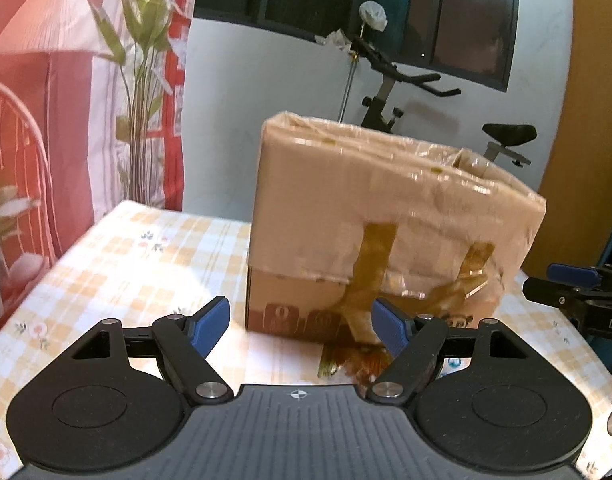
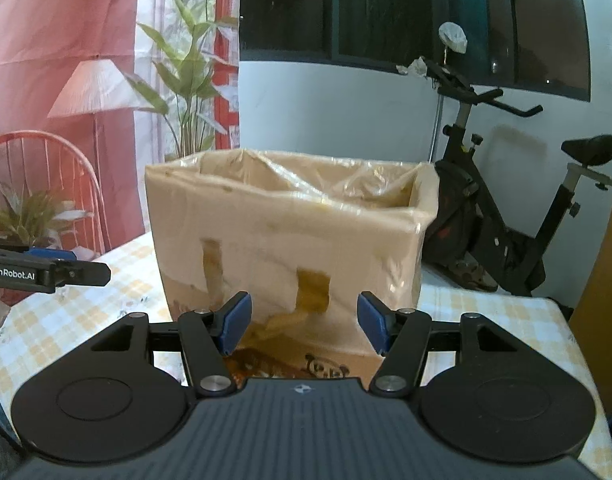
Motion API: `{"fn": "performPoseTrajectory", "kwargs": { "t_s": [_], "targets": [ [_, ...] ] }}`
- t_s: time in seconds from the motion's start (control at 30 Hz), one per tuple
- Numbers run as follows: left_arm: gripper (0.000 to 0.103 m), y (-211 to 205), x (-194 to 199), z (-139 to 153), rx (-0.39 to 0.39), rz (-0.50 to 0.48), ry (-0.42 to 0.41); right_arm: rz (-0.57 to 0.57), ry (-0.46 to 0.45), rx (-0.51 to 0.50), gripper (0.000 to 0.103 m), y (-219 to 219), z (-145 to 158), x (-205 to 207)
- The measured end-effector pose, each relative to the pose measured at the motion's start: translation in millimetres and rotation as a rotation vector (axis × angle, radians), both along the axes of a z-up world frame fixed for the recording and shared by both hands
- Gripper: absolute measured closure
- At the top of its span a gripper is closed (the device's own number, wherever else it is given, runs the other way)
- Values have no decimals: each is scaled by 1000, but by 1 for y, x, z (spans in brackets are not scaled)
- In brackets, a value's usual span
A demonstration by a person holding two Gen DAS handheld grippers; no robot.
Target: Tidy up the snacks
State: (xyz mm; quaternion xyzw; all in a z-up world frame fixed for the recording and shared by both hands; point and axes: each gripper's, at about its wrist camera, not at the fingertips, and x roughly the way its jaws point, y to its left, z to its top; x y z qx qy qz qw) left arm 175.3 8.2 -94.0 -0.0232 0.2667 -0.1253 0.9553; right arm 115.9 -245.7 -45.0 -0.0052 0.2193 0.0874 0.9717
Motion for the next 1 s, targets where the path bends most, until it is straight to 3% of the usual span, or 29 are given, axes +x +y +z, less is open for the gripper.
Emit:
{"fn": "performPoseTrajectory", "kwargs": {
  "t_s": [0.4,0.6,1.0],
  "targets": [
    [28,-5,-13,-32,16,-17,86,-66,74,20,41,-15,-39,-18],
    [28,-12,-14,-48,16,-54,137,-108,155,14,41,-26,-67,-29],
    [31,-20,-11,-62,33,-75,183,-128,352,135,41,-34,-112,-22]
  ]
}}
